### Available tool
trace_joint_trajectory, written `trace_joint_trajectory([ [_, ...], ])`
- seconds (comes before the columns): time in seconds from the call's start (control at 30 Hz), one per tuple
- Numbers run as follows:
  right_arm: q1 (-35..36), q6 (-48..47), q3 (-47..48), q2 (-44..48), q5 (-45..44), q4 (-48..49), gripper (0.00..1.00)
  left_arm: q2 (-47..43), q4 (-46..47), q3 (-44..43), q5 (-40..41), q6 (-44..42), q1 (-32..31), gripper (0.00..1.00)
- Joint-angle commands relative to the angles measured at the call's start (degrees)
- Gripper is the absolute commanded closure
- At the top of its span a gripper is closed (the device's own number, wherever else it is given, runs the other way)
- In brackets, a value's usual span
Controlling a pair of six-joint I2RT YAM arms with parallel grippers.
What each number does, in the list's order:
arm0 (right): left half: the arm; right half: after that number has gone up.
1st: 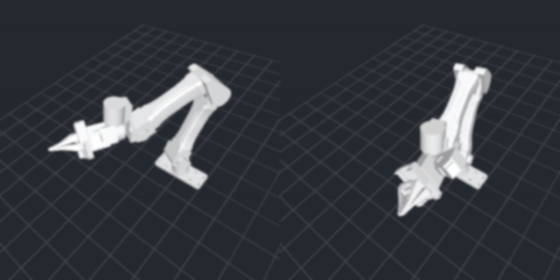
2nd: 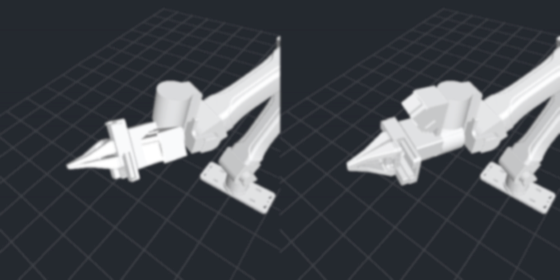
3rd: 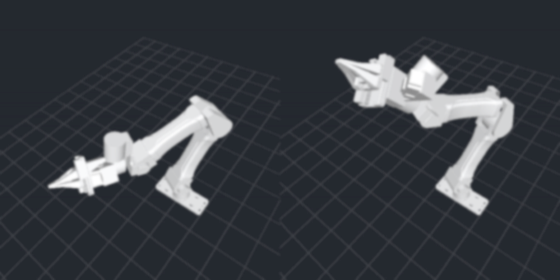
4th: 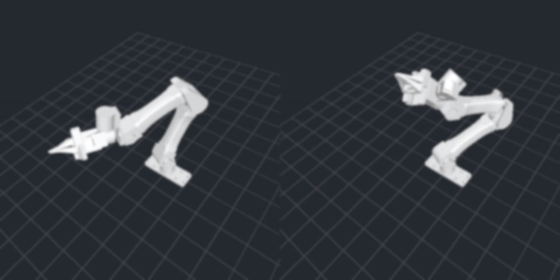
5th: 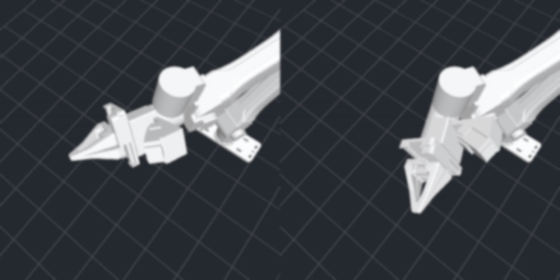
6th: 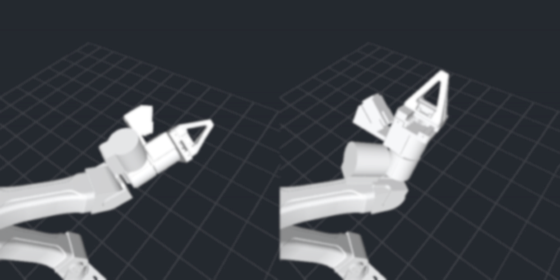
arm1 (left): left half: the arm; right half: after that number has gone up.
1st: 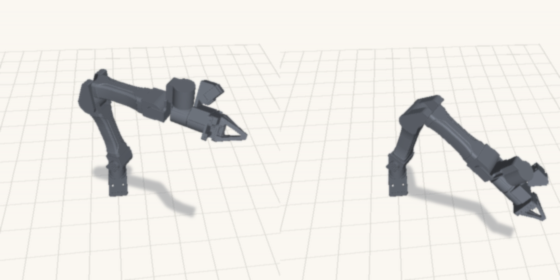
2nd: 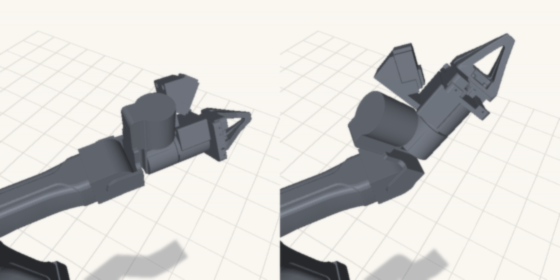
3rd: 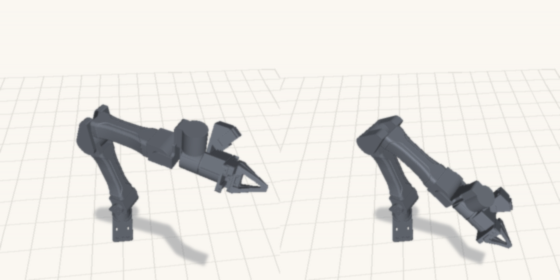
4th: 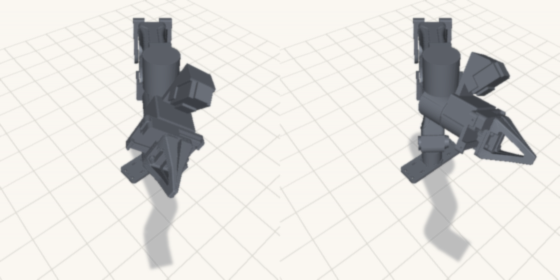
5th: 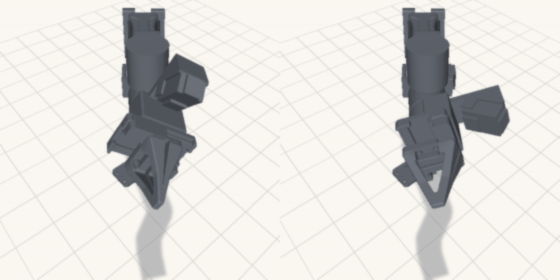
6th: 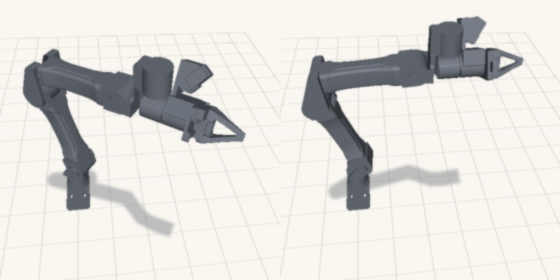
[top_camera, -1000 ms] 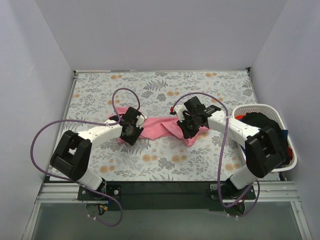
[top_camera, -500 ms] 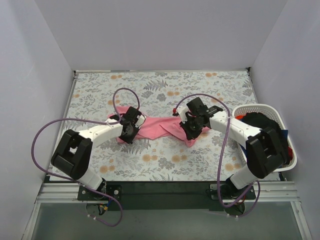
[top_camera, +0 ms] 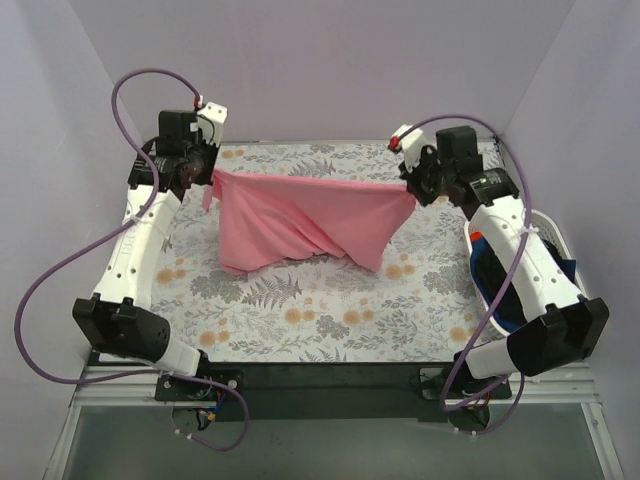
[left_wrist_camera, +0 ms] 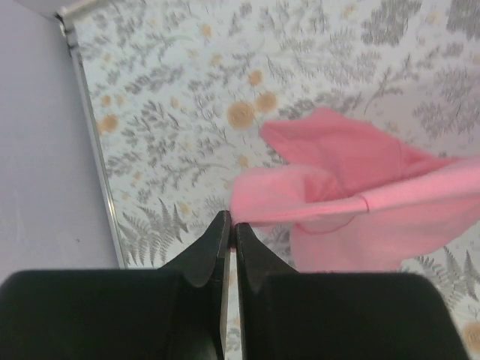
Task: Fold and stack the t-shirts
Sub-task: Flatten the tshirt out
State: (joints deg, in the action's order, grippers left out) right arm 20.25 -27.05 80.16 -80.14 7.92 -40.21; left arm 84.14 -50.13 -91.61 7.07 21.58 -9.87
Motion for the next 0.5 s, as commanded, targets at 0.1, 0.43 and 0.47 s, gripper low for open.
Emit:
trace_joint_trajectory([
  [0.1, -4.51, -3.8, 15.26, -0.37, -4.14, 6.1, 0.99, 5.5, 1.17, -14.72, -0.48, -1.72, 2.57, 1.0],
  [0.43, -5.57, -5.65, 24.59, 0.07, -12.48, 13.22, 0.99, 7.01, -5.58, -26.42, -10.83, -6.9, 3.45, 1.0],
  [0.47, -5.66, -6.0, 25.21, -0.02, -12.93, 14.44, 0.99, 7.0, -8.03, -26.86, -11.98, -6.38, 2.93, 1.0],
])
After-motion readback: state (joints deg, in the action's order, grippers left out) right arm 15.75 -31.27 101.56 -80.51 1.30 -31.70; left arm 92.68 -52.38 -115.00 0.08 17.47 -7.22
